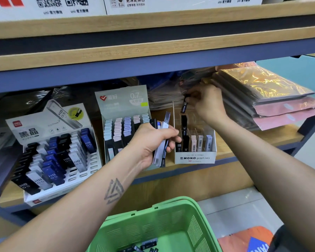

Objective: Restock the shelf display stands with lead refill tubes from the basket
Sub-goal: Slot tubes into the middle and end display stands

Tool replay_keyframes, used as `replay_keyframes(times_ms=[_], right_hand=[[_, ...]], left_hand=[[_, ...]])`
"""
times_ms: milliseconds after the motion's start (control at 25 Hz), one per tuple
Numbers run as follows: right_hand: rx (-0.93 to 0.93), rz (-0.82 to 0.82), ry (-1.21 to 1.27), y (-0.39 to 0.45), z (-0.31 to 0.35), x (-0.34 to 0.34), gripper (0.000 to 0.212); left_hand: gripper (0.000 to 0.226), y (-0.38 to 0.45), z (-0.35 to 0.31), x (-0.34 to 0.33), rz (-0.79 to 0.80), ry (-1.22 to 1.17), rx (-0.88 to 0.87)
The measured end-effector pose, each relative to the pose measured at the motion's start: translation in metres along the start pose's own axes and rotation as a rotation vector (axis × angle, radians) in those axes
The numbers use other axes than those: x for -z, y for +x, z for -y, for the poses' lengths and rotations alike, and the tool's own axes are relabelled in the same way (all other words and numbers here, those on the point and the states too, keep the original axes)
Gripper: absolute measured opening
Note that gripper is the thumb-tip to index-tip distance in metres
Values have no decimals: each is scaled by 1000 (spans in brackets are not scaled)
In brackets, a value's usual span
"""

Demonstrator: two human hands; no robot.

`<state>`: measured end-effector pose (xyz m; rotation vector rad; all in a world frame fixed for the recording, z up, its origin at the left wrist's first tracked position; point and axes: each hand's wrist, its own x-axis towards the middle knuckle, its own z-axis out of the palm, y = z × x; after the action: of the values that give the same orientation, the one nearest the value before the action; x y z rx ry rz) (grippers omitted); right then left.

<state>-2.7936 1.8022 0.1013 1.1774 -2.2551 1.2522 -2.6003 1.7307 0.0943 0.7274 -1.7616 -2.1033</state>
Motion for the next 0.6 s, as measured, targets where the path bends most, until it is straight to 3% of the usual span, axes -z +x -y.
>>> replay_keyframes(times_ms=[360,600], right_hand=[[-1,60,-138,6,-18,-22,18],[38,16,-204,4,-18,-27,19]], left_hand=[[2,-3,-1,3,25,42,-4],[7,-6,0,5,24,43,13]])
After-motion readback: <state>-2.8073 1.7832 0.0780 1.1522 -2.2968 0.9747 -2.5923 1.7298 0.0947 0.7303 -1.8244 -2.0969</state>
